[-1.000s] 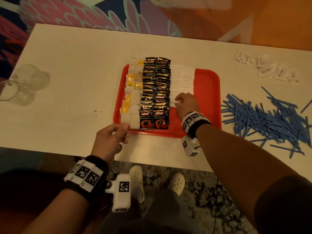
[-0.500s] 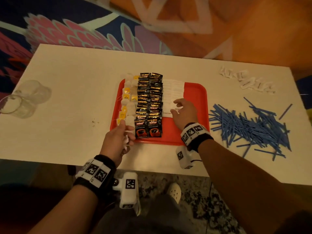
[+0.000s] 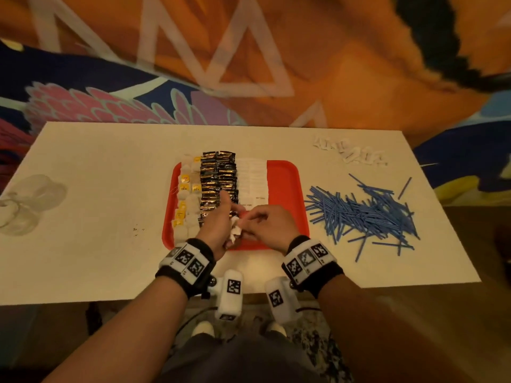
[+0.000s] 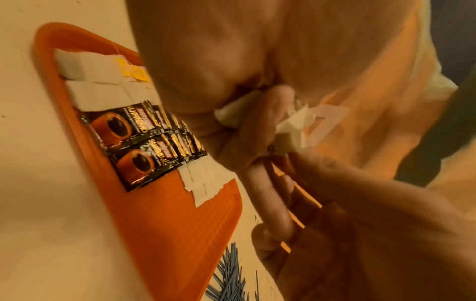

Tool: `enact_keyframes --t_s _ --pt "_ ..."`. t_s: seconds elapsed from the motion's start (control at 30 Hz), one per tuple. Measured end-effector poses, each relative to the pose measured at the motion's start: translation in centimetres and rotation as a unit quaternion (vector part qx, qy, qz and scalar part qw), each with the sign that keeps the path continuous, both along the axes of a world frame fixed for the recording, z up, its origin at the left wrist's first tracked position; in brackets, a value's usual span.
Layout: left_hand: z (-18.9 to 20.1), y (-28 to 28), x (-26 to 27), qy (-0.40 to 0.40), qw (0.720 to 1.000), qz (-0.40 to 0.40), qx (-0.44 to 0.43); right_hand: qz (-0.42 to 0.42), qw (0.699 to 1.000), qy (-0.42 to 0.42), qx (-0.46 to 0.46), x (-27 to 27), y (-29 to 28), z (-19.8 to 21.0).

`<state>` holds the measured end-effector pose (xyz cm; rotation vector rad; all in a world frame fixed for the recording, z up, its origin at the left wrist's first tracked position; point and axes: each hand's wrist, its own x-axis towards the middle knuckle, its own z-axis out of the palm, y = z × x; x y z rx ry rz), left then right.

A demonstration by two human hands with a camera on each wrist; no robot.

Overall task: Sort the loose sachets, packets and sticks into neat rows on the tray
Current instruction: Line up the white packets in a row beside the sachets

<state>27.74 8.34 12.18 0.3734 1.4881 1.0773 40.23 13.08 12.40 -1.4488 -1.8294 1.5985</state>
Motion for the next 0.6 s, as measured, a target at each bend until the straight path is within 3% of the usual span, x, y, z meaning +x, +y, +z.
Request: enact_keyframes --t_s 0.13,0.27,0.37,0.5,0.6 --pt "1.0 0.8 0.4 0.012 1.000 -0.009 0.023 -0.055 0.991 0.103 -0.060 0.6 -0.5 1.5" --pt "1.5 1.1 0.4 0.039 0.998 -0.005 0.057 -0.027 0.998 0.005 0.064 0.8 -0.7 2.4" --pt "1.8 1.2 0.7 0.027 0.997 -0.014 0.072 -0.053 0.993 -0.017 0.105 0.5 -0.5 2.3" --pt "2.2 0.6 0.7 -0.036 0.995 -0.038 0.087 -0.133 0.990 0.052 0.010 0.8 0.1 1.7" --pt "1.5 0.2 0.3 0.015 0.992 -0.064 0.104 -0.145 0.987 0.075 -0.014 1.4 0.5 1.7"
